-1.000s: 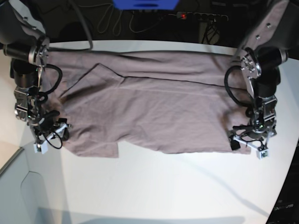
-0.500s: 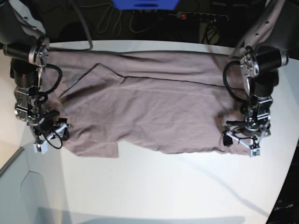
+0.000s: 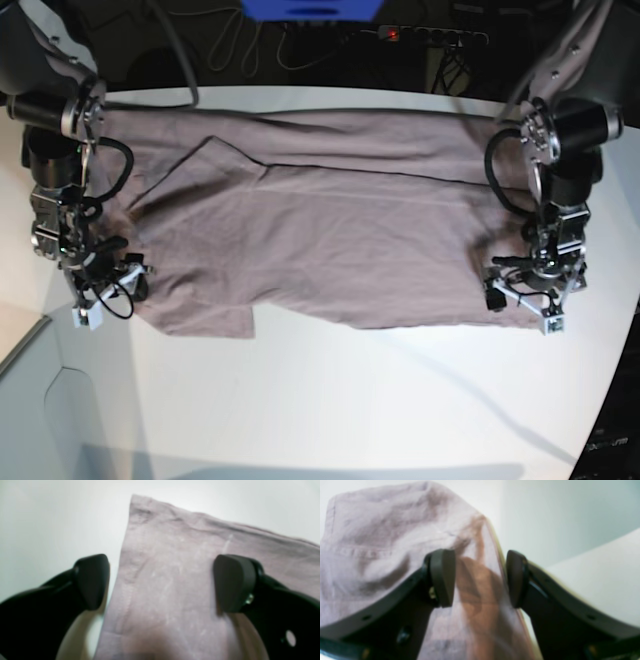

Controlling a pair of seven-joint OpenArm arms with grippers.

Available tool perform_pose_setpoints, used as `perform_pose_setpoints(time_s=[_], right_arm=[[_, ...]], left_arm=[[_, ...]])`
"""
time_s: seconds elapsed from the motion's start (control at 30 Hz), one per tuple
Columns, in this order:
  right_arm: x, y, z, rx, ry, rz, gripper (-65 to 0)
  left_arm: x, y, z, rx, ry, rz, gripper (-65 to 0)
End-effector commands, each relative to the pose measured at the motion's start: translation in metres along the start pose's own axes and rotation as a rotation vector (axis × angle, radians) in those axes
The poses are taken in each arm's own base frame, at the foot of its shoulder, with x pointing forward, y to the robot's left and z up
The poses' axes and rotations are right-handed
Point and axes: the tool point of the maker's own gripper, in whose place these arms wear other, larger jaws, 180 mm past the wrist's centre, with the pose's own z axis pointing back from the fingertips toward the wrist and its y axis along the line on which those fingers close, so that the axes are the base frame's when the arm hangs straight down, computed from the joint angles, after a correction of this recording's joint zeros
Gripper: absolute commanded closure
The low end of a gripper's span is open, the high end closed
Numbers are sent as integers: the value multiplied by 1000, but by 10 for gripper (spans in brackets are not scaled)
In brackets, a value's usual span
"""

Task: Layout the t-shirt on the table in an organized manner, then fold the t-shirt properly
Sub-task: 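Lift the hem edge and fold it over toward the folded edge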

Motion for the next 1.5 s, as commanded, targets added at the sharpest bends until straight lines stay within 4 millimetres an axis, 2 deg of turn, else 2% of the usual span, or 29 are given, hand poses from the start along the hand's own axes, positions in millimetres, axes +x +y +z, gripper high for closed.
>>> perform_pose_setpoints(time_s=[0.0, 0.07, 0.2, 0.33, 0.43, 0.53, 0.6, 0.7, 0.9, 1.07, 1.3, 1.47], right_arm=[[23, -7, 1, -11, -48, 9, -330], [23, -7, 1, -11, -48, 9, -330], [23, -7, 1, -11, -48, 9, -330], [23, -6, 1, -10, -48, 8, -330], [23, -4, 0, -7, -47, 7, -330], [26, 5, -2, 7, -57, 4, -330], [39, 8, -5, 13, -76, 3, -330], [49, 20, -9, 33, -94, 0, -330], [68, 28, -12, 45, -123, 0, -330], [68, 34, -14, 52, -126, -4, -330], [65, 10, -13, -69, -120, -27, -330], [49, 5, -12, -93, -94, -34, -330]], left_arm=[[23, 4, -1, 12, -48, -2, -567], [23, 4, -1, 12, -50, -2, -464], [24, 4, -1, 12, -51, 1, -303], [25, 4, -1, 12, -53, 2, -169], [25, 3, -1, 11, -53, 2, -108], [25, 3, -1, 10, -53, 1, -92], [25, 3, -1, 10, -52, -1, -92], [25, 2, -1, 9, -52, -2, -92], [23, 1, -1, 3, -49, -6, -92], [23, 1, -1, 1, -48, -9, -91], [23, 1, -1, 1, -48, -11, -91], [22, 0, -1, -1, -48, -12, -91]])
